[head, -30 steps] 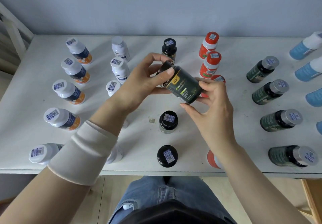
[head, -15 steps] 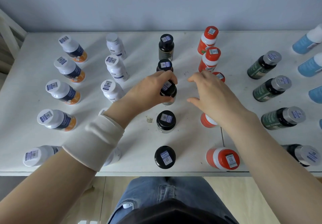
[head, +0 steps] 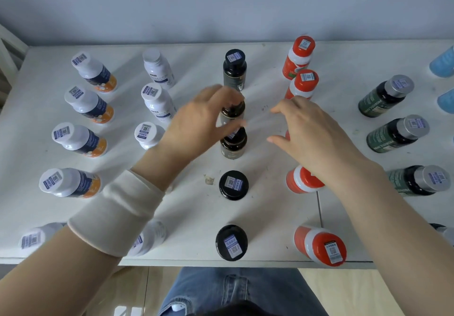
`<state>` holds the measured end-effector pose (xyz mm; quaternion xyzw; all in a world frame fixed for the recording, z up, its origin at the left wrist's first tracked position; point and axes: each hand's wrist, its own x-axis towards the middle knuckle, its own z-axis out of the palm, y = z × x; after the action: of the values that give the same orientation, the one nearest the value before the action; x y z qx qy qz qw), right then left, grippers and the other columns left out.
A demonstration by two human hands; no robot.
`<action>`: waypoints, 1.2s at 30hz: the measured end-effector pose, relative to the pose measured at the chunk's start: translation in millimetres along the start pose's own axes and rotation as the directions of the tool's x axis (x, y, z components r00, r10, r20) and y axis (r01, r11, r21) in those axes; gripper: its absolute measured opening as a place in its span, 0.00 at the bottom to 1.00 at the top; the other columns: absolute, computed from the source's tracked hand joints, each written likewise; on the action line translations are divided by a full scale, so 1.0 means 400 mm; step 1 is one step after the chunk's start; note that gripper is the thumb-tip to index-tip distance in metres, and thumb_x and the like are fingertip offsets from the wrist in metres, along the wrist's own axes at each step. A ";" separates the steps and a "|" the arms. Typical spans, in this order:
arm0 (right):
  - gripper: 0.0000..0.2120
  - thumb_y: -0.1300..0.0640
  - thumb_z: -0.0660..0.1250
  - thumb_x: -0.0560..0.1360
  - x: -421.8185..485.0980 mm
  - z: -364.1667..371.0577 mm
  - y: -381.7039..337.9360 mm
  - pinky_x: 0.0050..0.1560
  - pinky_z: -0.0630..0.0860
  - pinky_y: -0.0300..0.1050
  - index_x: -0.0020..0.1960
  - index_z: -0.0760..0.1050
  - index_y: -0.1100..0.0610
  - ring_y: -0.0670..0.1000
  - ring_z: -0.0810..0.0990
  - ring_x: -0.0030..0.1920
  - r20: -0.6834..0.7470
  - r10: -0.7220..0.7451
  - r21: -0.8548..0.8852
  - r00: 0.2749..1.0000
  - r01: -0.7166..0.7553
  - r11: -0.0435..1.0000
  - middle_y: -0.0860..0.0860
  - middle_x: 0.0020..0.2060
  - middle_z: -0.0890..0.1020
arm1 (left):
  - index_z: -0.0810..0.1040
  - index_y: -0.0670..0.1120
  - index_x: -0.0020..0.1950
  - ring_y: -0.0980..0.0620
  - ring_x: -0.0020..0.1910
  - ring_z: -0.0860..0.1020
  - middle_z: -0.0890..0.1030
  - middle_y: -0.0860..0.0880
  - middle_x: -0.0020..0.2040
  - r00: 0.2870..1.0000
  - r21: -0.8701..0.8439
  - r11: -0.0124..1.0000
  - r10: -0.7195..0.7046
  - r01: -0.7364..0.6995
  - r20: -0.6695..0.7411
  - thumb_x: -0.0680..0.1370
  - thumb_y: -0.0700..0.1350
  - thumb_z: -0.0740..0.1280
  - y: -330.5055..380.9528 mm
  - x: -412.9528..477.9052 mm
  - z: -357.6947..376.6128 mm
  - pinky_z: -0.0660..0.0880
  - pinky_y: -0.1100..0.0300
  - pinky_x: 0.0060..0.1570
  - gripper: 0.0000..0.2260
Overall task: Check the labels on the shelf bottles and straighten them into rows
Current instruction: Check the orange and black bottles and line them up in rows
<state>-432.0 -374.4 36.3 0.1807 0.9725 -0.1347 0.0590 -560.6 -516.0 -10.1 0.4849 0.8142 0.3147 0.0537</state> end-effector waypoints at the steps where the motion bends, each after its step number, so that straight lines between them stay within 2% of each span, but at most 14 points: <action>1: 0.25 0.50 0.67 0.73 0.008 -0.002 0.002 0.55 0.73 0.47 0.67 0.64 0.55 0.55 0.72 0.61 0.001 0.001 -0.011 1.000 -0.001 1.000 0.55 0.63 0.72 | 0.73 0.47 0.56 0.46 0.50 0.76 0.77 0.47 0.51 1.000 0.041 0.999 -0.004 0.005 -0.019 0.73 0.55 0.65 -0.008 0.023 -0.007 0.77 0.47 0.45 0.17; 5: 0.24 0.50 0.67 0.74 0.043 -0.006 0.006 0.54 0.74 0.49 0.66 0.65 0.57 0.56 0.73 0.60 0.010 -0.007 -0.043 1.000 0.007 0.999 0.56 0.61 0.73 | 0.71 0.46 0.64 0.43 0.60 0.70 0.72 0.43 0.60 0.965 0.266 0.960 -0.147 0.087 0.215 0.72 0.51 0.71 -0.027 0.110 0.002 0.71 0.44 0.56 0.23; 8: 0.23 0.50 0.66 0.74 0.065 -0.004 0.008 0.53 0.74 0.47 0.65 0.66 0.57 0.56 0.74 0.59 0.009 -0.012 -0.029 1.000 0.012 1.000 0.56 0.62 0.73 | 0.72 0.48 0.64 0.43 0.60 0.71 0.72 0.44 0.61 0.929 0.293 0.950 -0.199 0.105 0.313 0.72 0.51 0.71 -0.034 0.138 0.027 0.71 0.48 0.55 0.22; 11: 0.23 0.49 0.65 0.74 0.073 0.010 0.019 0.54 0.74 0.44 0.66 0.66 0.55 0.54 0.74 0.60 0.007 -0.015 0.034 1.000 0.014 0.999 0.54 0.63 0.73 | 0.75 0.45 0.57 0.45 0.53 0.74 0.76 0.45 0.54 0.958 0.140 0.978 -0.182 0.153 0.221 0.71 0.46 0.72 -0.041 0.135 0.017 0.69 0.58 0.49 0.16; 14: 0.22 0.48 0.64 0.75 0.073 0.020 0.036 0.51 0.70 0.33 0.66 0.67 0.54 0.47 0.75 0.58 -0.076 0.042 0.297 0.996 -0.018 0.955 0.49 0.61 0.75 | 0.76 0.51 0.51 0.54 0.46 0.76 0.78 0.54 0.48 0.952 -0.248 0.919 -0.303 0.306 0.053 0.71 0.45 0.72 -0.030 0.102 -0.035 0.70 0.68 0.47 0.11; 16: 0.21 0.47 0.62 0.75 0.070 0.021 0.035 0.44 0.72 0.25 0.66 0.66 0.53 0.41 0.78 0.50 -0.054 0.127 0.605 0.990 -0.069 0.793 0.45 0.57 0.76 | 0.75 0.53 0.50 0.56 0.45 0.78 0.79 0.55 0.48 0.938 -0.565 0.765 -0.343 0.310 0.050 0.71 0.44 0.71 -0.009 0.071 -0.064 0.76 0.62 0.51 0.10; 18: 0.18 0.49 0.59 0.77 0.061 0.017 0.022 0.38 0.77 0.30 0.65 0.66 0.54 0.42 0.81 0.41 0.053 0.119 0.862 0.992 -0.105 0.495 0.49 0.54 0.78 | 0.75 0.51 0.51 0.54 0.48 0.78 0.80 0.51 0.51 0.946 -0.755 0.599 -0.313 0.267 0.086 0.71 0.43 0.70 0.016 0.040 -0.076 0.78 0.56 0.52 0.10; 20: 0.15 0.52 0.58 0.78 0.042 0.012 0.013 0.34 0.78 0.36 0.62 0.67 0.57 0.47 0.81 0.35 0.118 0.041 0.975 0.992 -0.124 0.184 0.57 0.52 0.78 | 0.75 0.50 0.52 0.52 0.49 0.79 0.81 0.51 0.53 0.953 -0.856 0.461 -0.284 0.233 0.106 0.72 0.44 0.69 0.036 0.011 -0.075 0.78 0.56 0.50 0.10; 22: 0.14 0.55 0.64 0.75 0.023 0.014 0.014 0.35 0.78 0.39 0.59 0.68 0.56 0.49 0.80 0.35 0.087 -0.016 0.995 0.996 -0.086 0.050 0.59 0.49 0.77 | 0.74 0.51 0.54 0.51 0.50 0.79 0.81 0.52 0.54 0.947 -0.911 0.347 -0.298 0.225 0.121 0.72 0.50 0.69 0.046 -0.014 -0.071 0.77 0.55 0.50 0.12; 24: 0.19 0.59 0.69 0.68 0.005 0.022 0.018 0.42 0.78 0.40 0.57 0.69 0.52 0.50 0.80 0.39 -0.001 -0.037 0.997 0.999 0.004 0.079 0.54 0.50 0.77 | 0.73 0.51 0.56 0.51 0.50 0.79 0.82 0.53 0.50 0.931 -0.919 0.304 -0.336 0.251 0.143 0.73 0.53 0.68 0.050 -0.031 -0.070 0.78 0.55 0.49 0.14; 29: 0.24 0.68 0.69 0.65 -0.035 0.041 -0.002 0.49 0.75 0.34 0.56 0.66 0.51 0.42 0.78 0.48 -0.151 -0.028 0.981 0.988 0.153 0.122 0.53 0.54 0.74 | 0.74 0.48 0.54 0.53 0.45 0.80 0.81 0.50 0.45 0.940 -0.894 0.382 -0.325 0.234 0.107 0.74 0.41 0.63 0.067 -0.042 -0.086 0.78 0.60 0.45 0.10; 32: 0.26 0.57 0.73 0.66 -0.050 0.040 -0.013 0.48 0.77 0.38 0.60 0.66 0.50 0.45 0.80 0.50 -0.129 0.038 0.991 0.991 0.128 0.028 0.52 0.53 0.76 | 0.74 0.49 0.54 0.53 0.48 0.80 0.81 0.53 0.47 0.969 -0.896 0.414 -0.239 0.162 0.064 0.72 0.39 0.69 0.073 -0.054 -0.097 0.78 0.57 0.48 0.13; 34: 0.27 0.49 0.70 0.67 -0.058 0.035 -0.014 0.41 0.78 0.38 0.62 0.65 0.54 0.49 0.82 0.43 -0.031 0.095 0.998 0.995 0.036 -0.056 0.54 0.50 0.78 | 0.74 0.49 0.54 0.51 0.52 0.79 0.80 0.51 0.50 0.975 -0.902 0.405 -0.215 0.148 0.064 0.70 0.41 0.69 0.072 -0.067 -0.093 0.78 0.54 0.51 0.14; 36: 0.18 0.53 0.69 0.72 -0.067 0.036 -0.012 0.39 0.78 0.38 0.59 0.68 0.55 0.49 0.83 0.40 -0.027 0.065 0.999 0.998 0.028 -0.019 0.54 0.49 0.78 | 0.73 0.49 0.56 0.52 0.51 0.79 0.81 0.52 0.51 0.971 -0.906 0.385 -0.220 0.176 0.095 0.70 0.43 0.69 0.073 -0.077 -0.087 0.78 0.56 0.50 0.15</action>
<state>-407.8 -391.8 28.0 0.1854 0.5837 -0.7817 -0.1177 -536.0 -547.8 27.6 0.2712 0.5658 0.7061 0.3282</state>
